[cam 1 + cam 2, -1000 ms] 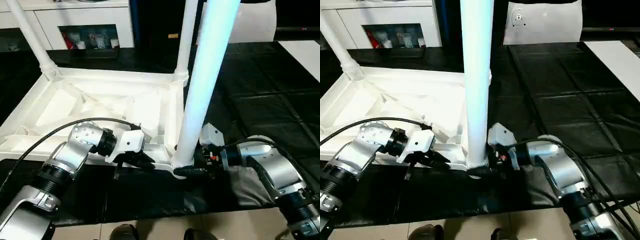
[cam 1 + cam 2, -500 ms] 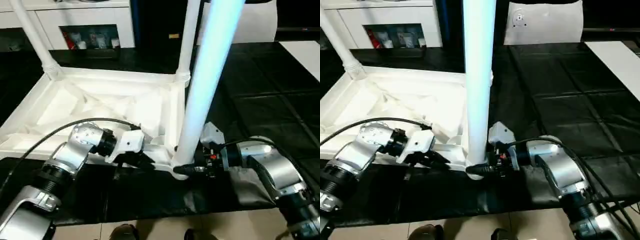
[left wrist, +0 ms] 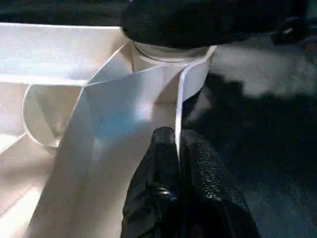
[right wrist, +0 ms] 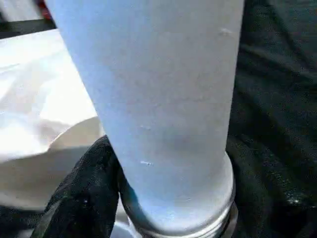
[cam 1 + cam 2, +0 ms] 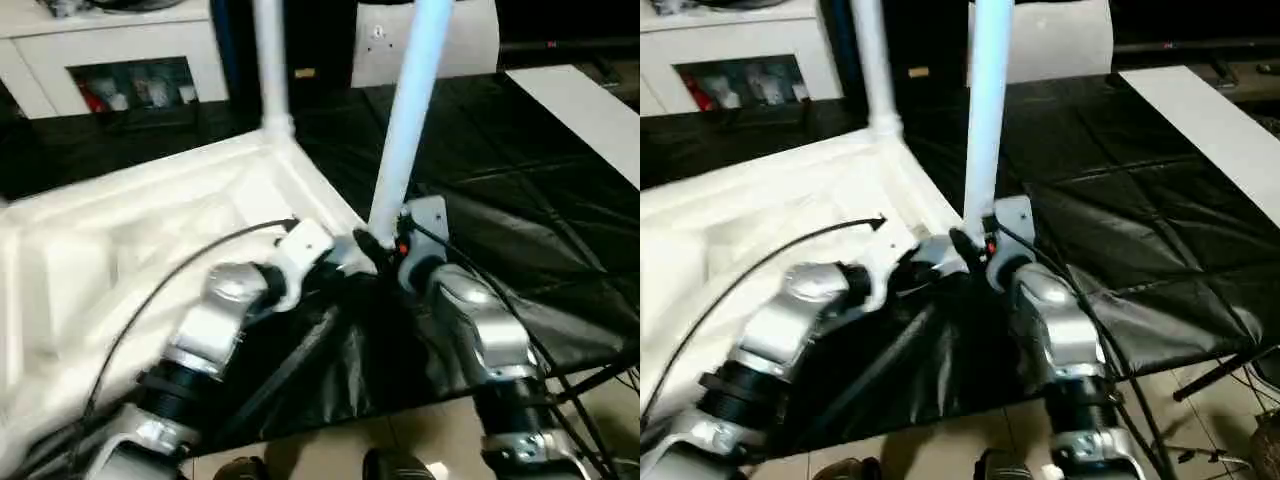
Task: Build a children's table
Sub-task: Rotate leg to tighten
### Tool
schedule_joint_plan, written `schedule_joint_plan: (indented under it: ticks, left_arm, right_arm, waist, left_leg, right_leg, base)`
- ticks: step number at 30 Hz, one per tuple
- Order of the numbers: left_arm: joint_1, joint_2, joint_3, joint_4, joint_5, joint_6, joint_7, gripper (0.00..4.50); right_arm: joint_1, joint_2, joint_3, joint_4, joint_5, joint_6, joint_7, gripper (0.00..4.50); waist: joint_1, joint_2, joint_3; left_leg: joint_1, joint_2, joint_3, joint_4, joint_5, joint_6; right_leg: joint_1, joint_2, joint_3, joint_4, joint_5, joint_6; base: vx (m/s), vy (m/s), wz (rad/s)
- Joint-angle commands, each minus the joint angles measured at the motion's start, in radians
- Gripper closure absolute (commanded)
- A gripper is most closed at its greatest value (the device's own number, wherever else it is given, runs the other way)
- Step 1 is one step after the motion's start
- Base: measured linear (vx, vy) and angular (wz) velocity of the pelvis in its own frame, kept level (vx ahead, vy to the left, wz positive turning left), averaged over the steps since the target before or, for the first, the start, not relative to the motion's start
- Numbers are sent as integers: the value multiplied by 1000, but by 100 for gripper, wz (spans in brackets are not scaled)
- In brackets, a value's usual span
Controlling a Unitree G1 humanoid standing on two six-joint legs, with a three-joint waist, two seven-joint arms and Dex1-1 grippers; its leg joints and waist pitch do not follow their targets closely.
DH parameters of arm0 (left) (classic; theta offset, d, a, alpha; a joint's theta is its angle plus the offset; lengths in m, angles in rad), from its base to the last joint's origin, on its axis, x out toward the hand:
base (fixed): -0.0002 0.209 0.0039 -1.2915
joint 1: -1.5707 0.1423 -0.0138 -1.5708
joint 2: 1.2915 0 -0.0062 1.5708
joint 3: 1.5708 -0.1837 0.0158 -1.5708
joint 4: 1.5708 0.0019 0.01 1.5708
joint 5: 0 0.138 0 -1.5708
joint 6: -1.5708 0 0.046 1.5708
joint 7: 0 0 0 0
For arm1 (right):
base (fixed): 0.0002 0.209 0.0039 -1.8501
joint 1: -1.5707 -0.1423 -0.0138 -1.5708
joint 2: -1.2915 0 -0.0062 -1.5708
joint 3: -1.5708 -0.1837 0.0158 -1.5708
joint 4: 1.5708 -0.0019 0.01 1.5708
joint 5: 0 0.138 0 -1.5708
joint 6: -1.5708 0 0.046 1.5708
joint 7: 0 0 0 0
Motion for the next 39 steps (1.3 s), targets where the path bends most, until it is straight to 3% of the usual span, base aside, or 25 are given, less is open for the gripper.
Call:
schedule_joint_plan:
  ticks: [1,2,6,9,13,15,19,20,22,23,27,28,32,36,39]
  left_arm:
    - [-31,-47,4,-57,-12,-20,80,450]
    - [-32,-44,0,-61,-7,-17,87,450]
    - [-36,-12,-11,-56,-2,-23,75,450]
    - [-28,25,-16,-63,18,-22,40,450]
    - [-32,86,-15,-35,5,-64,-29,450]
    - [-32,99,-18,-30,4,-76,-45,450]
    - [-41,189,-47,24,-4,-182,-167,450]
    - [-43,246,-74,46,-17,-264,-269,450]
    - [-45,272,-86,59,-19,-283,-311,450]
    - [-51,307,-106,84,-17,-339,-376,450]
    - [-63,349,-125,118,-44,-408,-503,450]
    - [-66,364,-132,119,-74,-428,-586,450]
    - [-82,385,-159,145,-95,-483,-663,450]
    - [-109,396,-190,190,-96,-553,-739,450]
    - [-126,393,-196,216,-81,-586,-749,450]
  right_arm:
    - [32,83,105,56,40,27,47,175]
    - [32,88,102,56,39,20,43,140]
    - [40,82,119,48,15,-23,55,102]
    - [47,73,111,28,13,-48,65,78]
    - [70,-15,108,-32,21,-90,152,47]
    - [73,-32,108,-40,19,-100,169,34]
    - [104,-158,102,-111,60,-125,346,2]
    - [113,-225,92,-134,82,-135,439,2]
    - [114,-260,92,-141,91,-140,486,2]
    - [116,-314,104,-153,102,-139,561,2]
    - [109,-403,136,-169,117,-124,694,2]
    - [101,-439,161,-170,119,-125,760,2]
    - [89,-469,190,-166,129,-130,826,2]
    - [58,-486,231,-136,121,-148,894,2]
    - [46,-487,250,-123,115,-152,915,28]
  waist:
    - [9,-7,-61]
    - [10,-7,-62]
    - [12,0,-67]
    - [10,0,-64]
    - [9,-3,-60]
    - [9,-1,-62]
    - [18,1,-65]
    - [16,1,-66]
    - [20,-2,-67]
    - [25,-1,-65]
    - [41,1,-64]
    - [47,-2,-67]
    - [62,-2,-69]
    - [72,-3,-69]
    - [81,-2,-70]
  left_leg:
    - [-5,16,-6,-63,-208,21]
    - [-4,15,-5,-62,-199,26]
    - [-4,15,-2,-54,-119,53]
    - [-4,17,-2,-58,-166,46]
    - [2,19,-2,-61,-218,27]
    - [0,20,-2,-60,-206,26]
    - [2,20,-2,-56,-173,47]
    - [1,20,-1,-54,-170,52]
    - [1,20,-1,-54,-169,65]
    - [6,21,0,-53,-179,72]
    - [16,28,4,-55,-199,56]
    - [15,27,3,-54,-198,55]
    - [13,29,6,-52,-170,60]
    - [11,29,6,-51,-186,55]
    - [16,33,6,-52,-206,36]
  right_leg:
    - [47,-47,25,-76,-227,-181]
    - [46,-46,26,-76,-208,-184]
    - [54,-41,24,-59,-19,-234]
    - [55,-44,23,-64,-76,-238]
    - [52,-43,25,-73,-176,-210]
    - [52,-44,26,-70,-159,-211]
    - [56,-41,26,-63,-67,-231]
    - [57,-41,26,-59,-50,-236]
    - [60,-42,25,-58,-42,-241]
    - [55,-42,24,-61,-66,-250]
    - [47,-46,27,-62,-116,-257]
    - [51,-46,26,-59,-118,-261]
    - [50,-46,26,-51,-69,-274]
    - [51,-51,26,-53,-118,-264]
    - [47,-52,28,-55,-160,-257]
  base:
    - [55,-14,0]
    - [80,-21,1]
    - [13,-4,0]
    - [0,0,0]
    - [0,0,0]
    - [0,0,0]
    - [0,0,0]
    - [0,0,0]
    - [0,0,0]
    - [0,0,0]
    - [0,0,0]
    - [0,0,0]
    - [0,0,0]
    - [0,0,0]
    - [0,0,0]
